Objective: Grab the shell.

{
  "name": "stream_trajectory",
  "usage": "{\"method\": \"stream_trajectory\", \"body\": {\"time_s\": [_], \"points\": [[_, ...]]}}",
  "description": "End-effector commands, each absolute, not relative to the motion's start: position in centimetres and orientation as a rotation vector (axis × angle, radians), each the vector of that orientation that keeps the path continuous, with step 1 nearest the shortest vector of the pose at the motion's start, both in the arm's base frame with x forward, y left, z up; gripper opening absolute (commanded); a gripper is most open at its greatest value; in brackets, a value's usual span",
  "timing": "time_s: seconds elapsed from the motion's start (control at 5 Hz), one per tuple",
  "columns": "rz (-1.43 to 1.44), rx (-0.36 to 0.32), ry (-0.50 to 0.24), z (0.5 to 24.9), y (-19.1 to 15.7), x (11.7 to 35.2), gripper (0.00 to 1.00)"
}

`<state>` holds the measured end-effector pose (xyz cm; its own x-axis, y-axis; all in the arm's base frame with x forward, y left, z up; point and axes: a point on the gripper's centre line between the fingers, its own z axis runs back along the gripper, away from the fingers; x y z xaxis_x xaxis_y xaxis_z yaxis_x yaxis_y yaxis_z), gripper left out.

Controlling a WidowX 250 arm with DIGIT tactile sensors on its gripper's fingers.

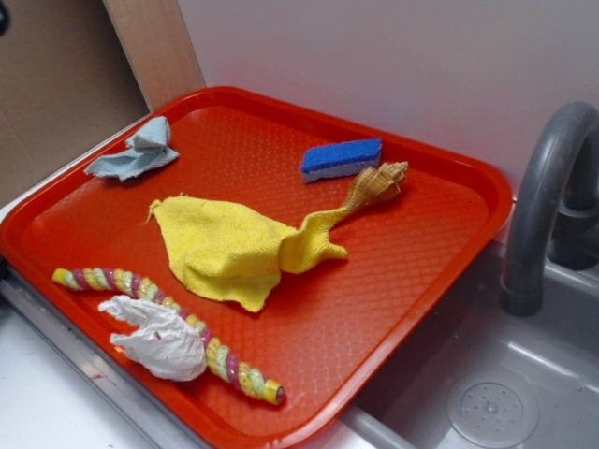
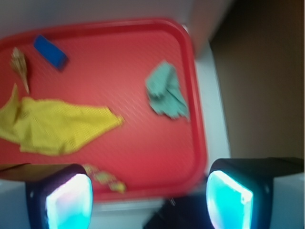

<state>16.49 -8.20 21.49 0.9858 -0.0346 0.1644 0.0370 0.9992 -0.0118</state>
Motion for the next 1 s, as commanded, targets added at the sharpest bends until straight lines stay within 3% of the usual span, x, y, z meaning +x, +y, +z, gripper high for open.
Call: {"method": "stream_trajectory", "body": {"time_s": [0.0,0.4,0.6,0.8], "points": [[-0.224,-0.21,-0.259,18.8,-15.9,22.5,1.0],[-0.329,-0.386,-0.273,16.5,-22.5,24.9,1.0],[-0.4,-0.379,-0.237,15.3,-26.1,25.8,1.0],[-0.461,-0.32,-0.186,13.5,-29.2,26.8,1.0]]}}
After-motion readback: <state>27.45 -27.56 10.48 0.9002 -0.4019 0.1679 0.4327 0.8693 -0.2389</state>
